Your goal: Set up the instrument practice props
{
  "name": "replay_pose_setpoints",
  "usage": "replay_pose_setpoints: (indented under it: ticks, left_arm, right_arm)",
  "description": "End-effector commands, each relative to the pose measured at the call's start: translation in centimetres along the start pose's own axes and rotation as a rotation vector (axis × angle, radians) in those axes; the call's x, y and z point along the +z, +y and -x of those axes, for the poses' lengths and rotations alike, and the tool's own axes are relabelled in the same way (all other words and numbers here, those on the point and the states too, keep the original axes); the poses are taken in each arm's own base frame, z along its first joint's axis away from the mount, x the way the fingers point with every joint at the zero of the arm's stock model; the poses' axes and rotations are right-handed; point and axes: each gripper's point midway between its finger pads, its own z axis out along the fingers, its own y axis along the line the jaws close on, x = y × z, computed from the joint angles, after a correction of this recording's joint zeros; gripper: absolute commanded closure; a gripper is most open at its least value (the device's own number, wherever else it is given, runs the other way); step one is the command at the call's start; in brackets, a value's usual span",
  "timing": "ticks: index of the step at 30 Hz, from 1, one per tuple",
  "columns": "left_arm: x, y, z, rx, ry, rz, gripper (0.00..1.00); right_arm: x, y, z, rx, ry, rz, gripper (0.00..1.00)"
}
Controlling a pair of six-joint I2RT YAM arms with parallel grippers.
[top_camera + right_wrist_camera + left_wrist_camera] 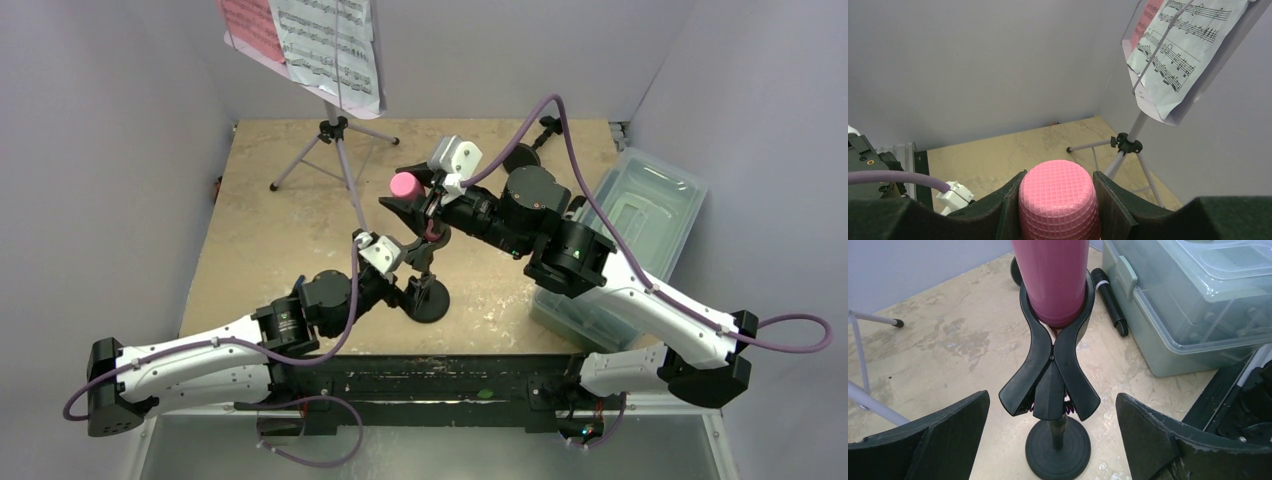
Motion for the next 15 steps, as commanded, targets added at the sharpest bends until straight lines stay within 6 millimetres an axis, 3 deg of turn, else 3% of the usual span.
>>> replay_pose_setpoints:
  ticks: [1, 5, 9, 12, 15]
  left_arm:
    - [0.6, 0.5, 2.1, -0.014, -0.092, 0.042, 0.04]
    - [1.0, 0.4, 1.8, 0.002, -0.094, 0.044, 0.19]
    - [1.3, 0.1, 2.3, 0.008, -0.115, 0.035, 0.50]
    - [1.6, -0.2, 1.9, 0.048, -0.095, 0.019, 1.00]
    - [1.5, -1.0, 2.2, 0.101, -0.106, -0.038, 1.00]
  right_arm:
    - [-1.0, -0.5, 0.8, 0.013, -0.014, -0.026, 1.00]
    - [-1.1, -0.3, 1.0, 0.019, -0.020, -0.016, 1.00]
    - [-1.1, -0.3, 0.8, 0.022, -0.016, -0.015, 1.00]
    - [-1.2, -0.2, 1.0, 0.023, -0.019, -0.011, 1.00]
    - [-1.1, -0.2, 0.7, 0.012, -0.004, -0.011, 1.00]
